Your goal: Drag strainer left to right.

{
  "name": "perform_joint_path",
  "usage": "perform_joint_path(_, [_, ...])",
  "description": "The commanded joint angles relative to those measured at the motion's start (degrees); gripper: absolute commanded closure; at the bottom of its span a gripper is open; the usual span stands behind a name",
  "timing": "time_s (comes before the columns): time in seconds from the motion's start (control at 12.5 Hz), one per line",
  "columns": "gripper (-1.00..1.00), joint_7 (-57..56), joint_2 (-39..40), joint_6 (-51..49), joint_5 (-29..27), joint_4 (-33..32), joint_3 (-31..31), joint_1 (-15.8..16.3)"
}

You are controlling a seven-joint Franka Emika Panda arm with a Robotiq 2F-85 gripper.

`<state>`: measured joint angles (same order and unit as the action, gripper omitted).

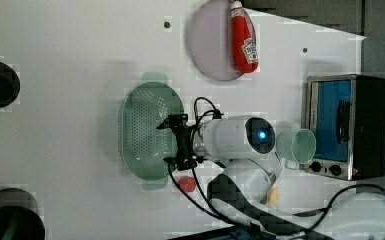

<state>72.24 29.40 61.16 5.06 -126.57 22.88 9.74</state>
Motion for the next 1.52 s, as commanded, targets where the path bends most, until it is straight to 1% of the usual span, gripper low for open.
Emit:
perform_joint_path(0.08, [-1.0, 3.8, -0.6, 1.2, 0.1, 1.8, -3.3, 2.3])
perform_joint_path(0.24, [-1.0, 3.8, -0.6, 0.9, 0.1, 1.6, -5.6, 3.9])
perform_joint_path(0.64, [-1.0, 3.8, -1.9, 1.5, 0.1, -0.5, -7.4, 3.3])
perform_joint_path(0.88, [-1.0, 1.8, -3.6, 1.5, 0.1, -2.5, -9.0, 2.0])
perform_joint_path(1.28, [-1.0, -1.4, -5.9, 1.7, 0.1, -5.9, -11.9, -1.4])
perform_joint_path(1.52, [-1.0, -7.6, -6.3, 1.7, 0.1, -6.8, -14.1, -3.6])
